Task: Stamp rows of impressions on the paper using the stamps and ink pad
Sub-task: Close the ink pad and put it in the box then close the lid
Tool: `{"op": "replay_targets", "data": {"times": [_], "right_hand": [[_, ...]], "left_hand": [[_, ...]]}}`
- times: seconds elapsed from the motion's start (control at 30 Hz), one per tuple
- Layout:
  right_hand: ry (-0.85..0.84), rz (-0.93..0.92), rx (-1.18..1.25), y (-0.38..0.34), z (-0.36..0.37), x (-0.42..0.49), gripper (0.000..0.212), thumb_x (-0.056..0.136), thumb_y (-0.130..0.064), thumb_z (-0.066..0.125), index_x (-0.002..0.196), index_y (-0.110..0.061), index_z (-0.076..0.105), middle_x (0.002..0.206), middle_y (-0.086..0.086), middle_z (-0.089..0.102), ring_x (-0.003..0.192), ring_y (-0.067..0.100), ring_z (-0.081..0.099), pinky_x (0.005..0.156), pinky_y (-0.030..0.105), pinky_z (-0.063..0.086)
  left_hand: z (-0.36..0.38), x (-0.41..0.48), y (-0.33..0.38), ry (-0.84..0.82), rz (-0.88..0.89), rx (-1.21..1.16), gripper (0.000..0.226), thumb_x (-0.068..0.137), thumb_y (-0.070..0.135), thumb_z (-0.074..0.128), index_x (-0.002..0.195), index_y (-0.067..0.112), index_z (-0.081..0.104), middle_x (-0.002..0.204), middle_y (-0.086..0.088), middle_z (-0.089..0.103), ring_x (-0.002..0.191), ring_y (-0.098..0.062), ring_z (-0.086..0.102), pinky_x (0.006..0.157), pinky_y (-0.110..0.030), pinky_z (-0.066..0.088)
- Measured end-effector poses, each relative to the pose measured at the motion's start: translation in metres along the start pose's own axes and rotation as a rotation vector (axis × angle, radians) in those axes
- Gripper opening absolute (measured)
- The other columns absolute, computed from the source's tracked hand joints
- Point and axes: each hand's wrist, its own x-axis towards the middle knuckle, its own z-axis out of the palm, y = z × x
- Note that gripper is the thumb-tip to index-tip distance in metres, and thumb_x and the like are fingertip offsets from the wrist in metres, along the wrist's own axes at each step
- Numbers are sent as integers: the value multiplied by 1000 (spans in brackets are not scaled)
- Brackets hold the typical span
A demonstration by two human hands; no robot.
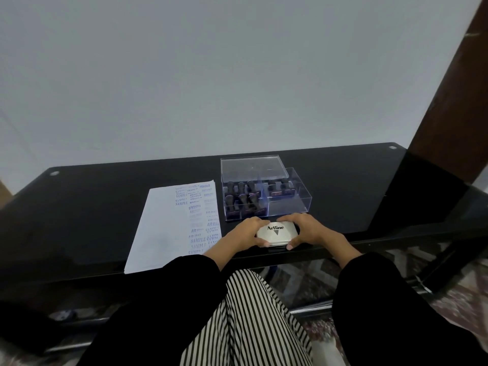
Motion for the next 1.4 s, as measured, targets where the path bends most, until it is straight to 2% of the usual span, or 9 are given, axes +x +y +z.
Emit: {"op": "replay_targets", "data": {"times": [0.2,0.43,0.6,0.77,0.97,1.07,1.2,1.3,1.4], "right_hand": [[-37,-5,-14,0,-2,5,82,62,-24,85,133,-26,44,123,5,46,114,24,46,101,38,39],[3,-59,100,2,-23,-2,73,63,-15,83,128,-25,50,123,3,49,113,19,46,98,32,41],[64,-52,286,-2,-69,-10,64,67,-5,80,124,-22,55,121,2,44,108,22,48,80,26,50],[166,-76,263,-4,-100,-6,64,67,-7,81,126,-13,56,96,-15,46,100,17,49,82,24,46],[237,-70,283,23,-97,18,60,67,-15,82,122,-21,58,113,0,47,107,18,48,90,27,43],[236,-65,293,40,-87,33,58,67,-19,82,119,-25,59,115,-1,49,107,15,47,88,24,39],[202,-49,342,57,-77,52,54,67,-20,83,115,-28,61,112,-8,50,108,15,50,86,23,42],[183,-76,318,61,-78,58,53,67,-23,83,115,-28,63,107,-15,50,101,7,50,78,13,40],[156,-117,239,60,-81,62,52,67,-27,83,116,-26,65,107,-12,54,94,1,50,69,9,37]], "left_hand": [[-9,-3,3,3,65,112,80,77,32,74,143,14,34,134,-11,44,124,-25,40,105,-34,33],[-33,-7,20,90,149,174,66,76,31,74,133,7,50,118,-15,59,108,-28,54,92,-35,45],[-68,5,34,186,183,61,68,76,27,75,135,8,48,126,-9,60,111,-23,57,89,-29,44],[-87,28,43,212,164,-47,69,75,24,76,136,11,47,133,-7,55,119,-21,52,94,-27,43],[-90,59,35,170,161,-87,68,76,22,76,136,11,46,136,-7,53,123,-21,49,100,-29,41],[-85,78,23,149,175,-113,64,76,23,76,134,13,49,134,-5,54,121,-20,49,98,-26,41],[-74,100,7,147,211,-148,58,76,22,74,130,15,53,130,-3,57,117,-17,51,91,-21,42],[-69,107,-3,161,249,-150,56,76,24,75,128,15,55,126,-2,59,111,-13,53,85,-16,42],[-65,106,-11,204,323,-57,56,76,31,74,127,17,56,123,1,62,109,-13,55,89,-21,43]]}}
